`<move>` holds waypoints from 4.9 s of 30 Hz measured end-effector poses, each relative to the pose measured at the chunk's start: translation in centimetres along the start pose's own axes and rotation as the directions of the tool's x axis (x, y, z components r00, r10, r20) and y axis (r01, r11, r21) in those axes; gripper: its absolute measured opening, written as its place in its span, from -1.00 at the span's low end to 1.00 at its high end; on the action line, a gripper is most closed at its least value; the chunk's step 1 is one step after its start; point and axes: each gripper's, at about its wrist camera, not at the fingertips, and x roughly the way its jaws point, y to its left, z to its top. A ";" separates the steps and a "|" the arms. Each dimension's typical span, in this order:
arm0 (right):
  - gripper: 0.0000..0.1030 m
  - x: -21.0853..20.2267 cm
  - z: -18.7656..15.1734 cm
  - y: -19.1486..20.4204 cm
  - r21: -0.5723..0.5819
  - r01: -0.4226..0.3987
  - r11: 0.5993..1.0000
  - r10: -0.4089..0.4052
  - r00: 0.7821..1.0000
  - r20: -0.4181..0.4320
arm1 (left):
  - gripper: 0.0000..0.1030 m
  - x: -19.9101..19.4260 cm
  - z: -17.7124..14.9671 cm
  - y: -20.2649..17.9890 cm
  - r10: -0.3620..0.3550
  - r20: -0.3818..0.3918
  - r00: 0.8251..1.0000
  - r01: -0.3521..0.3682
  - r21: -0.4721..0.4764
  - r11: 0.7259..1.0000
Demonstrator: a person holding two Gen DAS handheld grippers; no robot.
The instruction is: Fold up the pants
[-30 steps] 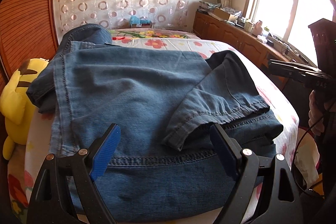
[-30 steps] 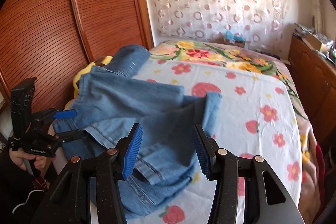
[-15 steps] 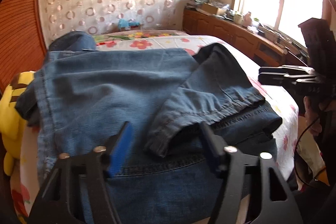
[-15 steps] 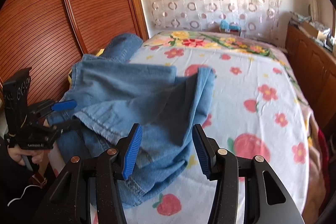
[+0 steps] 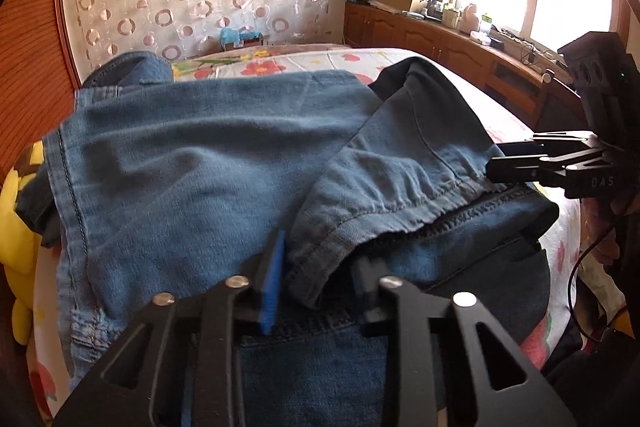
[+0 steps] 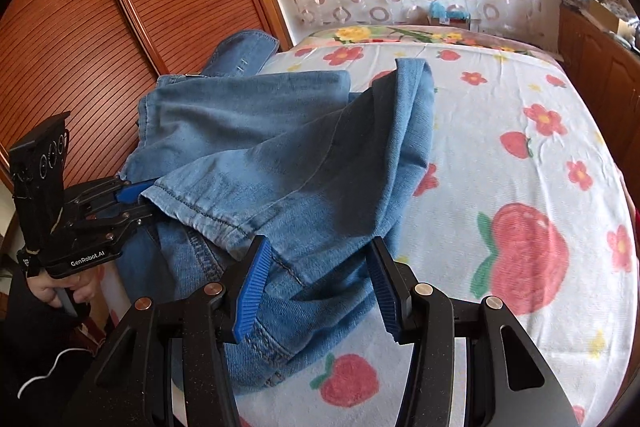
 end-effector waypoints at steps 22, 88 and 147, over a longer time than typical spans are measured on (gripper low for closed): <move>-0.98 -7.9 7.7 3.4 -0.176 0.012 0.984 0.043 0.952 0.304 | -0.81 -11.3 5.4 -1.1 -0.102 0.237 0.966 0.099 0.026 0.995; 0.31 -0.7 12.3 1.2 -0.265 0.043 0.963 0.009 0.982 0.190 | 0.55 -7.4 -1.2 9.9 0.115 0.099 0.988 -0.088 -0.245 0.966; -0.80 -9.5 14.4 -2.8 -0.191 0.045 0.981 0.023 0.940 0.341 | 0.55 -3.9 0.6 10.6 0.133 0.066 0.989 -0.116 -0.215 0.970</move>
